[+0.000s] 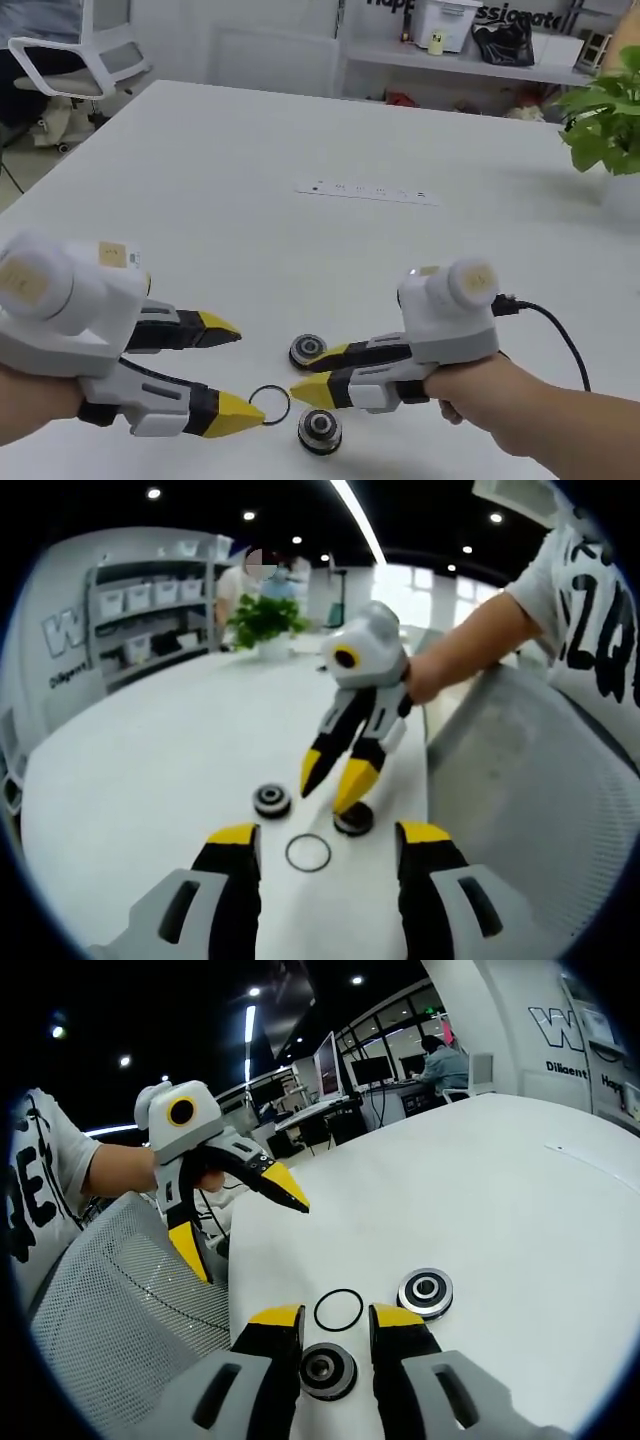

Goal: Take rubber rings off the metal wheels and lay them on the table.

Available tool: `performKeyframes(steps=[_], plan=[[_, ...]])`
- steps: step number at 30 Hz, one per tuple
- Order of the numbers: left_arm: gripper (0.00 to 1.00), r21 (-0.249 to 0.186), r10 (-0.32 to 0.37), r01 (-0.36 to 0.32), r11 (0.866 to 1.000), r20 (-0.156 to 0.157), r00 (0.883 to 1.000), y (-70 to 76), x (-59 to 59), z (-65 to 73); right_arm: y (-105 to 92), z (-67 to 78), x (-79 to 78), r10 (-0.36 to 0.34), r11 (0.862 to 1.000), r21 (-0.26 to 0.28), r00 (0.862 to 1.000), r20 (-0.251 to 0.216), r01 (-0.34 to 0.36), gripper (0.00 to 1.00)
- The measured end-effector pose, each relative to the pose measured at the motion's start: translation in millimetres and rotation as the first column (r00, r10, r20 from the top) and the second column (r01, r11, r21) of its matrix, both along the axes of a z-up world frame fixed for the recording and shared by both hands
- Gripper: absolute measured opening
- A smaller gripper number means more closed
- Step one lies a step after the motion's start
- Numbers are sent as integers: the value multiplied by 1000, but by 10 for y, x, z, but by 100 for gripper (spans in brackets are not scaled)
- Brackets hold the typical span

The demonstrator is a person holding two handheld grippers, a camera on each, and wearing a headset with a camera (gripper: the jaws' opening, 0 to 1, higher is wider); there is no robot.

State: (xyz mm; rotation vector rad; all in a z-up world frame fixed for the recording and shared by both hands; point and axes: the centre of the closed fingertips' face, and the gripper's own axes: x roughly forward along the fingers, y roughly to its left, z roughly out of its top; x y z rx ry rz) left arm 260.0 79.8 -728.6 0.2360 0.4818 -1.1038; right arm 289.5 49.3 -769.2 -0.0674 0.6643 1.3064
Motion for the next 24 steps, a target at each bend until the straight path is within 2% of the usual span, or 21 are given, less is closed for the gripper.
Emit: performKeyframes(steps=[14, 24], plan=[[54, 10, -38, 38, 999, 1, 999, -151, 60, 35, -195, 87, 19, -10, 1000, 22, 1000, 15, 10, 25], [52, 19, -72, 72, 997, -12, 997, -267, 72, 4, -338, 59, 2, -7, 1000, 18, 1000, 27, 7, 27]])
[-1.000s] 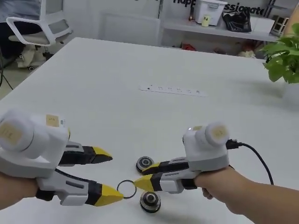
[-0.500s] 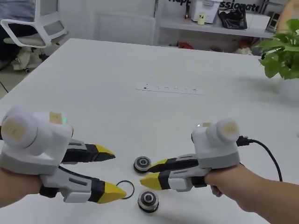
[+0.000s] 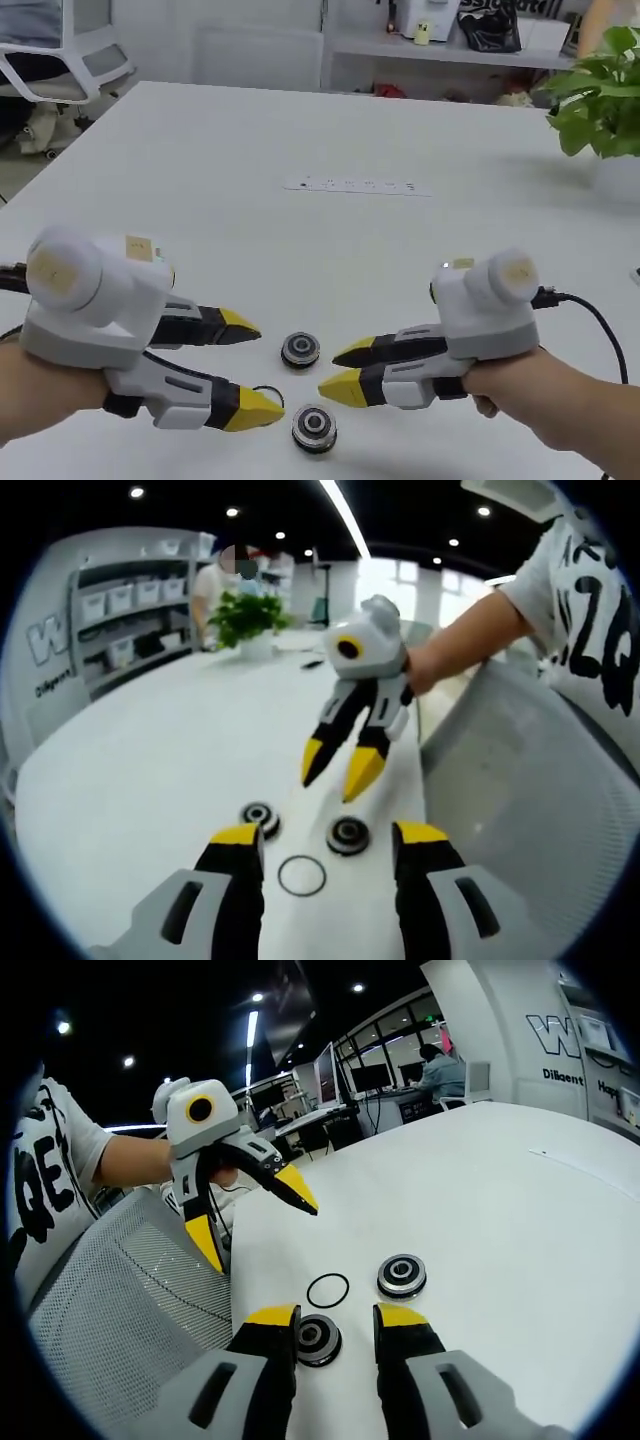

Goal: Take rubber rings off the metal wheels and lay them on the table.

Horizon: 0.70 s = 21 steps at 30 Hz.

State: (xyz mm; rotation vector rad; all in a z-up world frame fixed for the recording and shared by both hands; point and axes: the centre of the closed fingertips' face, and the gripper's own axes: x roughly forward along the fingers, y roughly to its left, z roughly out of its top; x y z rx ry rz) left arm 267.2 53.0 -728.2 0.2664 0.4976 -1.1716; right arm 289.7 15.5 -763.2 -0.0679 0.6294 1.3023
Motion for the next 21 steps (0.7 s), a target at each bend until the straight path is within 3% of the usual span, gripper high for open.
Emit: performKeyframes(steps=[21], plan=[[44, 29, -82, 83, 996, -49, 995, -241, -19, -186, -71, -219, -178, 86, 995, -51, 996, 20, -85, 27]])
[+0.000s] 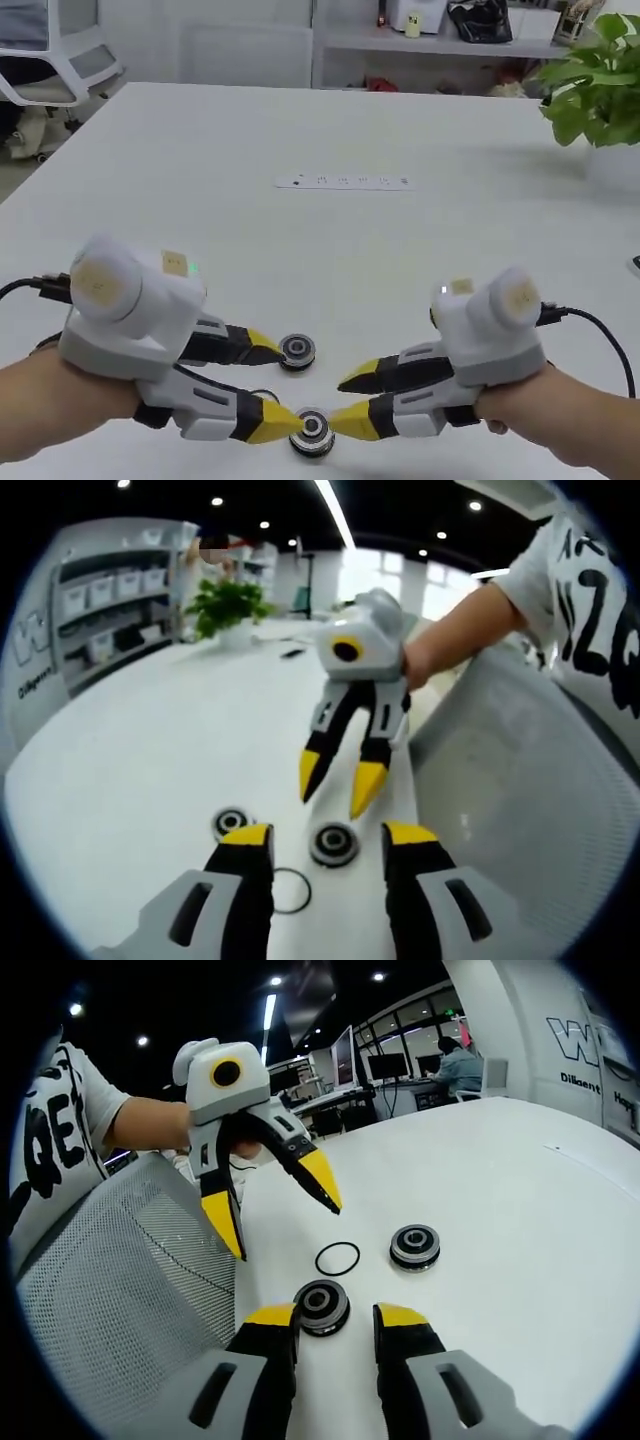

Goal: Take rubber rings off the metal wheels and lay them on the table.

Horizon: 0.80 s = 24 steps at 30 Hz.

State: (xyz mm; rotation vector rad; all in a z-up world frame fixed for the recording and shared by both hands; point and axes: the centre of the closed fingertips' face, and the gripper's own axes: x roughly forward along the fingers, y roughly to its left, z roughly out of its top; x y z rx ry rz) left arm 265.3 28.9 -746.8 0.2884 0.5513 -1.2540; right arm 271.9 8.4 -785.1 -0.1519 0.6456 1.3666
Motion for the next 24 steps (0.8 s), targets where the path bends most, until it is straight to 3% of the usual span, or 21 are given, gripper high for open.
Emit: performKeyframes(steps=[24], plan=[[32, 43, -23, 25, 999, -58, 998, -106, -79, -281, -1, -208, -99, 67, 996, -63, 997, 36, -65, 22]])
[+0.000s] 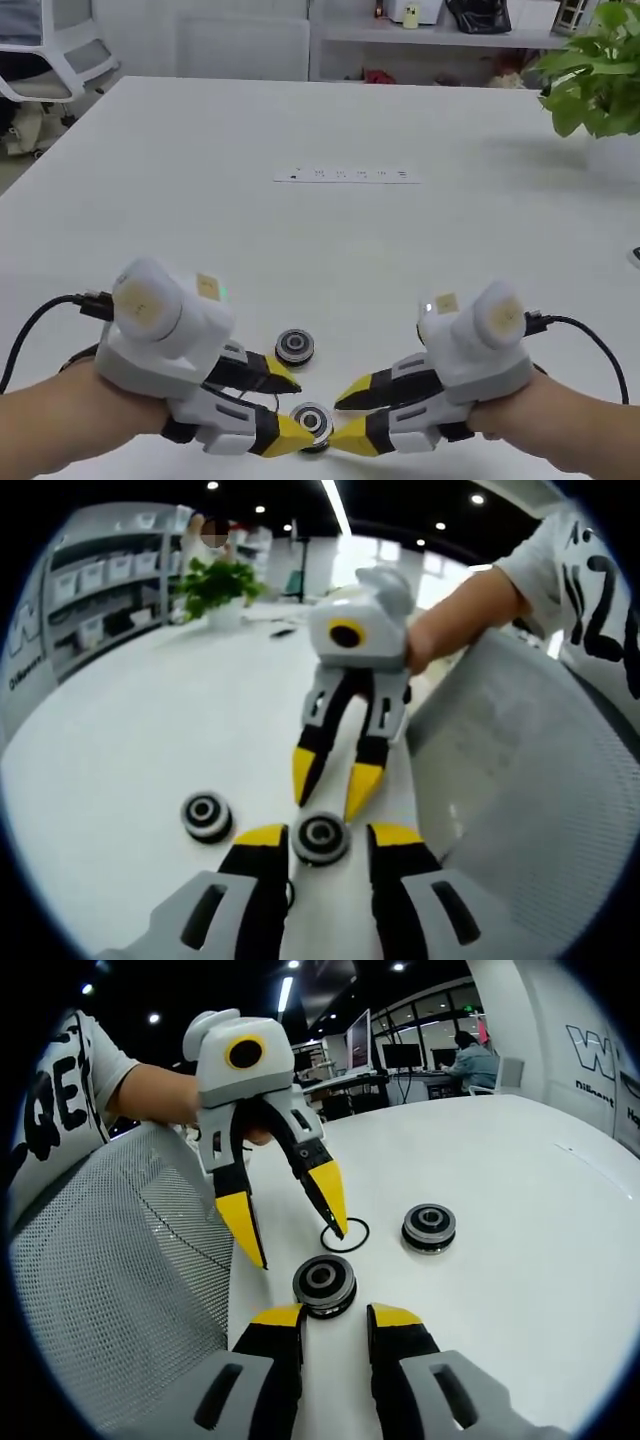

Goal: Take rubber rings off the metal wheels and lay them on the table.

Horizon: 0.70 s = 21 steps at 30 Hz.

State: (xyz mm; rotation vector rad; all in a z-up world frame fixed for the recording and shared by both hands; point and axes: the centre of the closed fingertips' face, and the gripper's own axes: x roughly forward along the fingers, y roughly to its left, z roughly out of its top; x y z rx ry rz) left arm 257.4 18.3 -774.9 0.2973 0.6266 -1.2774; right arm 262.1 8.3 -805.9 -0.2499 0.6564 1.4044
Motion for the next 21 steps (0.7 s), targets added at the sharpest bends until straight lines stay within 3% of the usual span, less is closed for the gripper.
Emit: performKeyframes(steps=[13, 21], plan=[[24, 14, -2, 2, 1000, -12, 1000, -48, -12, -88, 22, -34, -9, 15, 1000, -6, 1000, 8, -14, 19], [20, 47, 13, -13, 999, -6, 1000, -17, 22, -172, 28, -36, -8, 18, 1000, -6, 1000, 16, -18, 18]])
